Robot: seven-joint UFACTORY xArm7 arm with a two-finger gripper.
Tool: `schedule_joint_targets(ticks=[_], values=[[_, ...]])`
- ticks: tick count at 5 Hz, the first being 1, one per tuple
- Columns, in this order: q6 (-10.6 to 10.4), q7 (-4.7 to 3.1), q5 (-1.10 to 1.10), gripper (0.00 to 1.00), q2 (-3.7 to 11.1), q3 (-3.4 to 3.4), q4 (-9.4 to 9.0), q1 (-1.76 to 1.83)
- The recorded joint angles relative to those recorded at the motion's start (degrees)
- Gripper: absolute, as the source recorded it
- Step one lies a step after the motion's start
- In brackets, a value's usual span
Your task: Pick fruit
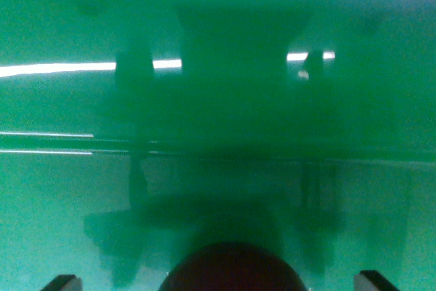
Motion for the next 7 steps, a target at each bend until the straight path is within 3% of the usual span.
schedule_joint_targets(ticks=[1, 7], values=[[-0.9, -0.06, -0.04, 1.00, 0.45, -0.03, -0.57, -0.05], [-0.9, -0.06, -0.04, 1.00, 0.45, -0.03, -0.57, -0.05]])
